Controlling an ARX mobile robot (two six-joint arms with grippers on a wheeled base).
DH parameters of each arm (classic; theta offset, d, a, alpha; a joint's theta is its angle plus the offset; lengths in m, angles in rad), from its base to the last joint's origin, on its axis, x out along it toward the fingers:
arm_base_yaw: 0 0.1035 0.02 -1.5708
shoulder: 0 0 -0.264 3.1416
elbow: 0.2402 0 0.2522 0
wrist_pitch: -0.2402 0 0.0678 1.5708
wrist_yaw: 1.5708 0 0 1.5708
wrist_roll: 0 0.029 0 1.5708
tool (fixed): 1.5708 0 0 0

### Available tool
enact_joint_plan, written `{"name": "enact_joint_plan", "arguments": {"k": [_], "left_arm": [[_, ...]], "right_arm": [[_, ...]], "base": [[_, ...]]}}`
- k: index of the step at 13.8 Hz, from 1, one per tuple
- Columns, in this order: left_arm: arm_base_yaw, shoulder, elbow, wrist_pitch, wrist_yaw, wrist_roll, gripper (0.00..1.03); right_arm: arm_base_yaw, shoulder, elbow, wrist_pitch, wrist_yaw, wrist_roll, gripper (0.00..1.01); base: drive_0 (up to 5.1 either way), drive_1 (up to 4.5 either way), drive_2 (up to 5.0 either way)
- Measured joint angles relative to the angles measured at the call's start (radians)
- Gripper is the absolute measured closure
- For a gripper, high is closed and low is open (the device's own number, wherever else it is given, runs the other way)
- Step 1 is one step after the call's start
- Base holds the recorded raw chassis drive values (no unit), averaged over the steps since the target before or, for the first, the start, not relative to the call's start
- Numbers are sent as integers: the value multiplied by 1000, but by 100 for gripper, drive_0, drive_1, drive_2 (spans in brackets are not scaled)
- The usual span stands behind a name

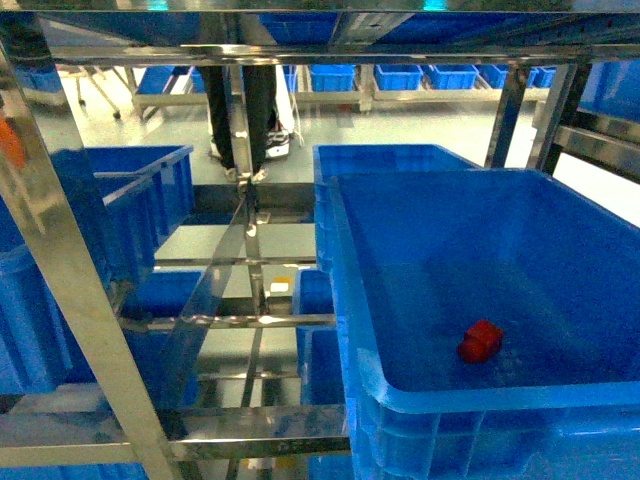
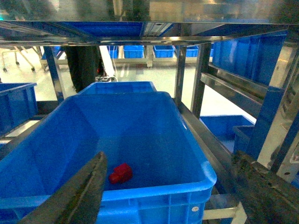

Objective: Pick red block from blue box to shelf

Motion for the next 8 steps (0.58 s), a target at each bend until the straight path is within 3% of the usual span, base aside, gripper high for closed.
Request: {"name": "enact_joint_plan", "arguments": {"k": [2,8], "left_arm": [[0,0,0,0,0,0,5],[0,0,0,0,0,0,5]], "right_arm": [[0,0,0,0,0,0,3],[0,0,0,0,0,0,3]], "base": [[0,0,0],[0,0,0]]}}
